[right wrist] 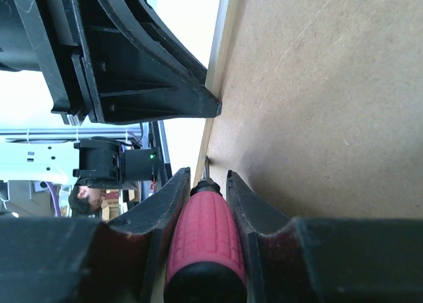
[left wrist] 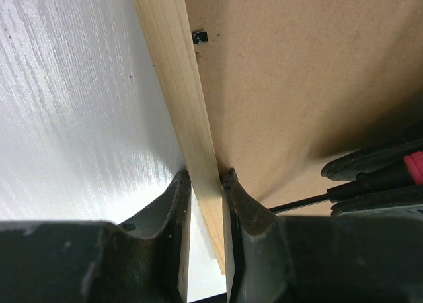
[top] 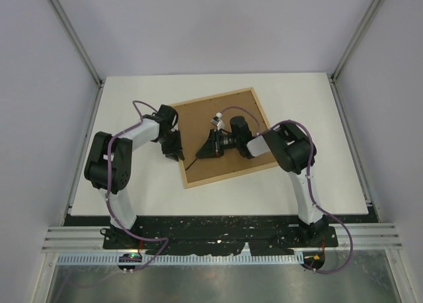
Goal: Take the photo out of the frame
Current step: Release the photo frame item from the photo frame.
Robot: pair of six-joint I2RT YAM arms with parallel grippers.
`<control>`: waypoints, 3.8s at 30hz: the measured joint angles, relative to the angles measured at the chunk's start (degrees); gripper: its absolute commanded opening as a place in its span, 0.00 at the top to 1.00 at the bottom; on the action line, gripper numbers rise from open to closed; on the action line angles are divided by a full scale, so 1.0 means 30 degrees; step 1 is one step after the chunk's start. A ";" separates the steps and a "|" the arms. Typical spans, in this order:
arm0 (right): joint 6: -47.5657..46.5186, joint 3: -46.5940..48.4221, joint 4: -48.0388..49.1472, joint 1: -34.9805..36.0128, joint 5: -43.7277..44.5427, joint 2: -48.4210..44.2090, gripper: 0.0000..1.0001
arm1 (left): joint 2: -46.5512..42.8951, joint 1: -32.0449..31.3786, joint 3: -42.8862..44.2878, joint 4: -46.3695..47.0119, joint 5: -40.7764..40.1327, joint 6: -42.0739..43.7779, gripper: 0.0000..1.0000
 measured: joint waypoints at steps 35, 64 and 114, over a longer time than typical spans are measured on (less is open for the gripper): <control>-0.5654 0.3636 -0.8910 0.1982 0.4022 -0.2164 0.92 | -0.0109 -0.0066 -0.0058 -0.0036 -0.0197 0.0007 1.00; -0.7053 0.7111 -1.4389 0.1428 0.2506 -0.2164 0.92 | -0.0619 -0.0087 -0.0109 -0.0277 -0.1093 0.0605 0.85; -0.0561 1.8622 -1.2276 -0.1341 0.2550 0.7723 0.92 | 0.3978 0.3126 0.6339 -0.0568 0.0656 0.1290 0.76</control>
